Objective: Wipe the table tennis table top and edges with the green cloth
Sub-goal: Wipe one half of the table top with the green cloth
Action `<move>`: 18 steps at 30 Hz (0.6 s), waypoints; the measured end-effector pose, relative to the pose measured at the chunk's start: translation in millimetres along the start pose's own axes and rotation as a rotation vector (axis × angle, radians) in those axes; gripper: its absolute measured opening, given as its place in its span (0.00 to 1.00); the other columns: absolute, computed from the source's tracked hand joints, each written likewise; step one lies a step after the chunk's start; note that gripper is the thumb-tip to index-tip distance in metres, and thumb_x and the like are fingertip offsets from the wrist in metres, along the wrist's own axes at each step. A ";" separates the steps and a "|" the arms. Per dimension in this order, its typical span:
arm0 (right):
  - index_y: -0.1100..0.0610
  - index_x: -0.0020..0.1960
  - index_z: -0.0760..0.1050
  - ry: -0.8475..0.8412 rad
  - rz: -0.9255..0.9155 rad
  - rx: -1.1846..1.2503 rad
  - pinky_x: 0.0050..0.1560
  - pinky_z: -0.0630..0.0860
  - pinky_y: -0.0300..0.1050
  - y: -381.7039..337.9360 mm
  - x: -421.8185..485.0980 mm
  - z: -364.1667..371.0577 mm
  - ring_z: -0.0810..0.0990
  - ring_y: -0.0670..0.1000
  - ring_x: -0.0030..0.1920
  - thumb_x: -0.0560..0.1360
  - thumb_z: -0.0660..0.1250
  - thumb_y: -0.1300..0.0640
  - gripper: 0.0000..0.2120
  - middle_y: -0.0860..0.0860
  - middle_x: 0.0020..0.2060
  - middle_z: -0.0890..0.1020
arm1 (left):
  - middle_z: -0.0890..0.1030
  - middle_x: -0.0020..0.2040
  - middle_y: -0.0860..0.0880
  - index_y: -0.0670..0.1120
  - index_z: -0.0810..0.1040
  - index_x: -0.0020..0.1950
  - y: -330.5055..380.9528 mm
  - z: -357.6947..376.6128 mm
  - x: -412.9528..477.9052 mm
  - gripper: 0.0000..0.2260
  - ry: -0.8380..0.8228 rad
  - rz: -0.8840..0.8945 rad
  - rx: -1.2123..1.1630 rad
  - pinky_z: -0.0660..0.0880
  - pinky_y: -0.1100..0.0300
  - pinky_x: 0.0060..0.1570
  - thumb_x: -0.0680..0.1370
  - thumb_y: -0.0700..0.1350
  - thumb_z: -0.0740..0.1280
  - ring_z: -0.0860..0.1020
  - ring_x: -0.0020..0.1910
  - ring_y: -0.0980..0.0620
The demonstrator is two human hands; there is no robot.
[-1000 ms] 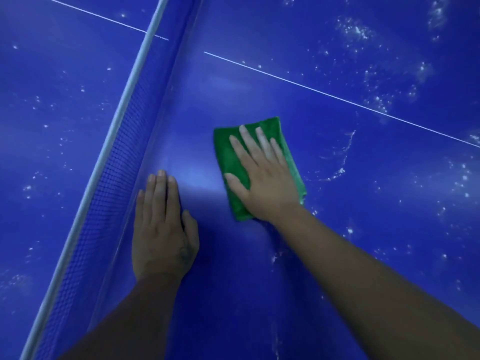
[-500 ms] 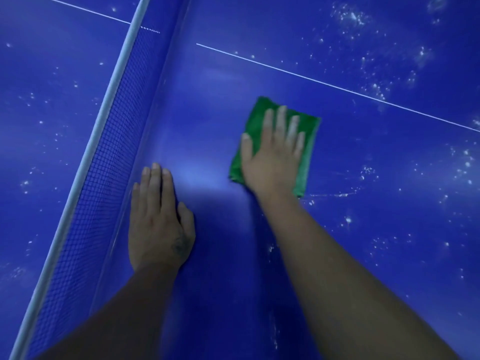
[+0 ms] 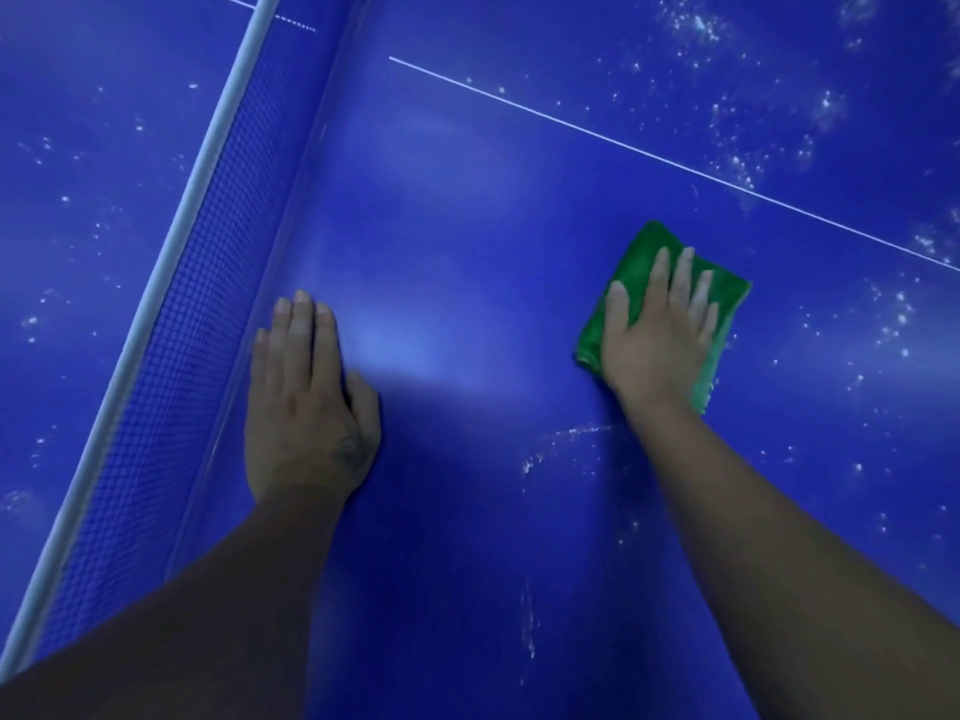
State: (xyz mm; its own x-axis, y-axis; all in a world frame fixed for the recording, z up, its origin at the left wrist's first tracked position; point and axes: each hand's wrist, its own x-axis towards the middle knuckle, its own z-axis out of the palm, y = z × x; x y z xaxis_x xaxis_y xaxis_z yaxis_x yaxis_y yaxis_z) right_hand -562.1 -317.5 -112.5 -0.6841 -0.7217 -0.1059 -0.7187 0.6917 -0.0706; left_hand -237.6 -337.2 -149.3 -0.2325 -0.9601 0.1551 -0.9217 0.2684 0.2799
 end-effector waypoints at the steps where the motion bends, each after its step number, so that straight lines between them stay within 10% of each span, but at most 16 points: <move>1: 0.54 0.89 0.48 0.013 0.037 0.015 0.86 0.44 0.63 -19.1 -8.2 3.4 0.45 0.59 0.88 0.88 0.47 0.36 0.36 0.53 0.89 0.46 | 0.61 0.86 0.37 0.35 0.61 0.84 0.5 -0.3 0.5 0.29 -0.005 -0.002 0.002 0.54 0.40 0.85 0.85 0.47 0.55 0.57 0.86 0.38; 11: 0.51 0.88 0.58 -0.037 -0.712 0.050 0.86 0.52 0.61 -39.5 -146.4 31.5 0.52 0.57 0.88 0.86 0.57 0.36 0.35 0.50 0.88 0.56 | 0.63 0.85 0.35 0.35 0.65 0.83 2.1 -6.9 -0.1 0.28 -0.014 0.016 -0.003 0.53 0.41 0.85 0.85 0.46 0.55 0.59 0.86 0.36; 18: 0.51 0.89 0.50 -0.016 -0.207 -0.044 0.87 0.48 0.61 53.2 -46.0 0.5 0.47 0.57 0.88 0.87 0.50 0.36 0.35 0.49 0.89 0.49 | 0.62 0.85 0.36 0.35 0.64 0.84 6.7 -10.9 1.0 0.28 -0.013 0.016 -0.015 0.52 0.43 0.86 0.85 0.45 0.56 0.58 0.86 0.38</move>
State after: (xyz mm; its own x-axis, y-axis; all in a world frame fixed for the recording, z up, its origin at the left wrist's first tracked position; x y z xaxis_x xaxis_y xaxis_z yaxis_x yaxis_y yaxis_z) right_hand -568.8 -247.5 -111.8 -0.5196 -0.8474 -0.1090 -0.8486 0.5267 -0.0496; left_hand -240.7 -335.5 -137.0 -0.2517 -0.9565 0.1473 -0.9131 0.2852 0.2916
